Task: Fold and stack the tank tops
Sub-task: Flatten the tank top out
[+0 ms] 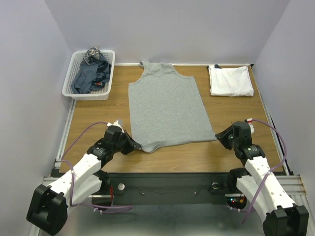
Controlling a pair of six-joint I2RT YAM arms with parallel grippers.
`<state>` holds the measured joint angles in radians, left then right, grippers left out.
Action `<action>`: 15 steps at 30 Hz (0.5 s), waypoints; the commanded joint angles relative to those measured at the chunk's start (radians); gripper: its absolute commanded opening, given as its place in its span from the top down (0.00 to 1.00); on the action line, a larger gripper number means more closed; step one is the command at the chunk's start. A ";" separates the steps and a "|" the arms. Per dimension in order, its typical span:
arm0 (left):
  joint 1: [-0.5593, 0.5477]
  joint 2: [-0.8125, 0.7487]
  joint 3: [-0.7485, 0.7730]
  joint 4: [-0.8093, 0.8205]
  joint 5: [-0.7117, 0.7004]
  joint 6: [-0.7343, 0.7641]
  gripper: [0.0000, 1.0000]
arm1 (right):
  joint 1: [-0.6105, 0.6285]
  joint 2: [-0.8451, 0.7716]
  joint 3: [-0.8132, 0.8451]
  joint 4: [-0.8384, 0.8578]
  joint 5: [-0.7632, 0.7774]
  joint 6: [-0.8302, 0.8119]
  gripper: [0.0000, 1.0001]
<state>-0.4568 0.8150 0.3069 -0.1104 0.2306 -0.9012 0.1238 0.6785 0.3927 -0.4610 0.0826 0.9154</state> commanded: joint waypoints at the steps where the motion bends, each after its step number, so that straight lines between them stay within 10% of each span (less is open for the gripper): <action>1: -0.028 -0.017 -0.019 -0.067 0.061 -0.025 1.00 | -0.007 -0.040 0.012 -0.053 0.034 0.033 0.65; 15: -0.028 -0.105 0.046 -0.336 0.090 0.013 0.89 | -0.007 0.142 0.081 0.042 0.121 -0.044 0.60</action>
<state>-0.4786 0.7311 0.3038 -0.3496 0.3119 -0.9173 0.1238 0.7841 0.4053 -0.4938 0.1303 0.9020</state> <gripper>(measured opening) 0.059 0.403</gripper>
